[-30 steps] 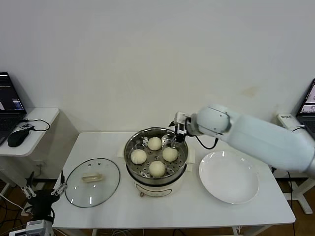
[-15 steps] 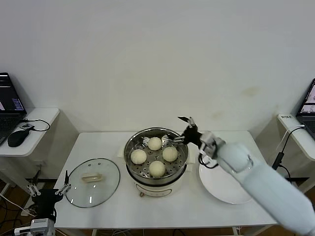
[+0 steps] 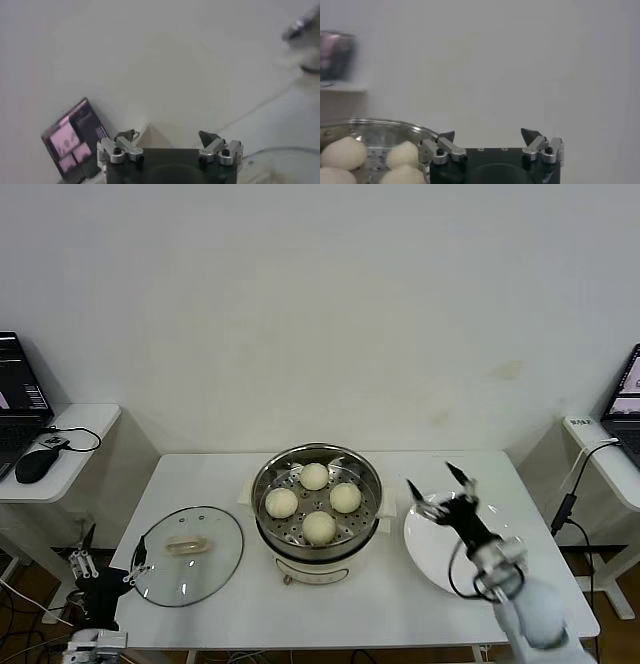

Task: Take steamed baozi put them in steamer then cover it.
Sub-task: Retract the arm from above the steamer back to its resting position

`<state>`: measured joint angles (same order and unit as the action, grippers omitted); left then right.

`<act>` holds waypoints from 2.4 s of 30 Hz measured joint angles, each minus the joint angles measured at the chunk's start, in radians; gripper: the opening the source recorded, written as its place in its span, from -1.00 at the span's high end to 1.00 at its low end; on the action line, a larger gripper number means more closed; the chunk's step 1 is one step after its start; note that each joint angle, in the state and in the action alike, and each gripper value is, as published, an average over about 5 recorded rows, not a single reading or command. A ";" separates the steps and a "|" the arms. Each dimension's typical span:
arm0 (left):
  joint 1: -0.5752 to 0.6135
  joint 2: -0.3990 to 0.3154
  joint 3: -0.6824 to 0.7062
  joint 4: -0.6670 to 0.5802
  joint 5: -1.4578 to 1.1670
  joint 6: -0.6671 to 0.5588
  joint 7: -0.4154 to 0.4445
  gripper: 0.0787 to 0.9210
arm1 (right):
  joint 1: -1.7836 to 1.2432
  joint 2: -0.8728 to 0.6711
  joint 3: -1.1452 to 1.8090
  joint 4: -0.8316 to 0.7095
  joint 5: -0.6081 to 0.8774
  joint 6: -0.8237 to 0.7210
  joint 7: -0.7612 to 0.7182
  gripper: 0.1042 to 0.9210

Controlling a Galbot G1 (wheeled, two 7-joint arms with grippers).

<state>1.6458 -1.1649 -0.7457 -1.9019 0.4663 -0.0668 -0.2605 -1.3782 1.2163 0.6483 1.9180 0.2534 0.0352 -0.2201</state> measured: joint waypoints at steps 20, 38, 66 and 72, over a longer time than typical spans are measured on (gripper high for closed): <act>-0.113 0.085 0.077 0.257 0.623 -0.047 -0.001 -0.77 | -0.275 0.227 0.294 0.039 -0.075 0.066 0.079 -0.76; -0.257 0.093 0.191 0.355 0.689 -0.034 0.029 -0.77 | -0.340 0.286 0.335 0.048 -0.107 0.093 0.091 -0.76; -0.414 0.080 0.254 0.509 0.686 -0.035 0.046 -0.26 | -0.347 0.293 0.308 0.021 -0.136 0.096 0.091 -0.76; -0.428 0.076 0.258 0.530 0.692 -0.036 0.052 0.15 | -0.348 0.292 0.300 0.019 -0.140 0.096 0.089 -0.76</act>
<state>1.2181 -1.0888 -0.4877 -1.3719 1.1580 -0.1032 -0.2089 -1.7262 1.5081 0.9481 1.9372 0.1136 0.1308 -0.1310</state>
